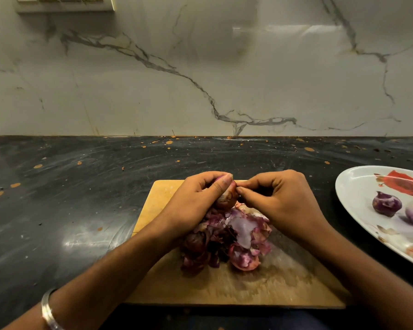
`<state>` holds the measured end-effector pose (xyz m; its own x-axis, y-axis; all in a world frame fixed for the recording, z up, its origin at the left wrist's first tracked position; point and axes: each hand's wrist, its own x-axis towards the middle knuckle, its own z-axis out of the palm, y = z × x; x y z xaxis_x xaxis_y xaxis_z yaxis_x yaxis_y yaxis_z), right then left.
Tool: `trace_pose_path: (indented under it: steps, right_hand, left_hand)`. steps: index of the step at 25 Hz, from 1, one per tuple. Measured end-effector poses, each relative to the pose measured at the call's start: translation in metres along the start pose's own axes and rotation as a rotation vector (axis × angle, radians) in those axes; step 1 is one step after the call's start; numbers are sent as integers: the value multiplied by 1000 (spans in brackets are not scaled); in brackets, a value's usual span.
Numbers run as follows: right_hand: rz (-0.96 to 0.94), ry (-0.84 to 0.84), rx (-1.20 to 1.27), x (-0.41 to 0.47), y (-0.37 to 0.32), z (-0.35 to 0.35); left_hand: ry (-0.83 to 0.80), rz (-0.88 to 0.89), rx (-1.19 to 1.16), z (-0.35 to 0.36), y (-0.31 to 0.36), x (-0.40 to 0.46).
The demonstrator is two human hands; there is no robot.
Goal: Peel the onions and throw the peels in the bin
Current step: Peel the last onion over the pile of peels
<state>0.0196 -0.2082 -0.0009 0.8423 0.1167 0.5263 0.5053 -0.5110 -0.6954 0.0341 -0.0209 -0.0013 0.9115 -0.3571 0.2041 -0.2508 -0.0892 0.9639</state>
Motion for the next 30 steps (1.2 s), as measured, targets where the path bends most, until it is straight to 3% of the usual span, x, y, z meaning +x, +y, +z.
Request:
trace_pose_path:
  steps: [6,14,20,30]
  right_hand:
    - [23,-41,47,0,1,-1]
    - [-182,97,-265,-1,-3,8]
    - [9,24,37,1,2,5]
    - [20,-44,7,1,-3,-1]
  left_hand:
    - [-51,8,-27,-3,3,-1]
    - [-4,-14,28,2,-2,-1]
    - [-3,-3,-43,-1,2,1]
    - [-6,20,53,-3,0,1]
